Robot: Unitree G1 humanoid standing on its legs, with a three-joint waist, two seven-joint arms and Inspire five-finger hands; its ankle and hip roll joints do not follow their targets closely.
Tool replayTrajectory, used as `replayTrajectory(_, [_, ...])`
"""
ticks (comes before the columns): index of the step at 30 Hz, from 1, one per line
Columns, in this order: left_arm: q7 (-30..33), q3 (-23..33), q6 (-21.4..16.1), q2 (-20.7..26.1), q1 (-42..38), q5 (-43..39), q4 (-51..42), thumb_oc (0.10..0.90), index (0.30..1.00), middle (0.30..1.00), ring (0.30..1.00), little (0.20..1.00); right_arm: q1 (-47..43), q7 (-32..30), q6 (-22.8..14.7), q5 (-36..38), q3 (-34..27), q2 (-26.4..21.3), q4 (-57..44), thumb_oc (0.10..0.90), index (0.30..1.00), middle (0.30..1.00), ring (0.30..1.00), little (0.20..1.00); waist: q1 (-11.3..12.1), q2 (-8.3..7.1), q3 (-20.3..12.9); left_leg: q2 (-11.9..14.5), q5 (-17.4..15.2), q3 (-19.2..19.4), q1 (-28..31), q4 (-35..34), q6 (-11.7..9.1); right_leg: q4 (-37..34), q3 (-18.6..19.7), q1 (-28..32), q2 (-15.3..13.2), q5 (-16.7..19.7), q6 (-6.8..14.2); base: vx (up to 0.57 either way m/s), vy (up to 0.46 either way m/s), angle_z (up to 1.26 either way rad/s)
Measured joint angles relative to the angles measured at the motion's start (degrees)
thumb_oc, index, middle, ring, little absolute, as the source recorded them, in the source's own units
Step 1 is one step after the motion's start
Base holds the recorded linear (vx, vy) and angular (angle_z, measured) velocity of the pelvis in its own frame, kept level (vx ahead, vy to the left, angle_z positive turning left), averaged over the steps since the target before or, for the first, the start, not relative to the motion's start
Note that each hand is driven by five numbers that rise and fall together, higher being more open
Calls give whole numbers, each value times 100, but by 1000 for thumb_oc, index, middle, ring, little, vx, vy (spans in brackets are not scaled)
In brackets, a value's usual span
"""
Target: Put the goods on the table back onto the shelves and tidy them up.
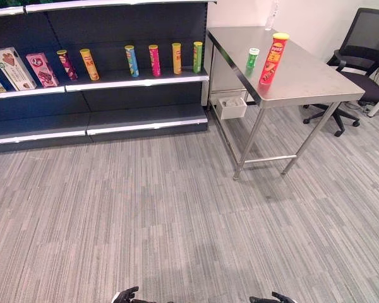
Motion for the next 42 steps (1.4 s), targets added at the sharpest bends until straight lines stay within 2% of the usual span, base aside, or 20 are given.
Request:
replayTrajectory(18, [0, 3, 0, 4, 18, 9, 5, 800, 900, 900, 900, 900, 12, 0, -5, 0, 0, 0, 3, 800, 900, 900, 900, 900, -97, 2, 3, 0, 0, 1, 0, 0, 0, 0, 2, 0, 0, 0, 0, 0, 0, 0])
replayTrajectory(42, [0, 0, 0, 5, 16, 8, 5, 800, 900, 900, 900, 900, 85, 0, -5, -1, -1, 0, 19, 800, 900, 900, 900, 900, -97, 5, 3, 0, 0, -6, -3, 1, -1, 1, 6, 0, 2, 0, 0, 0, 0, 0])
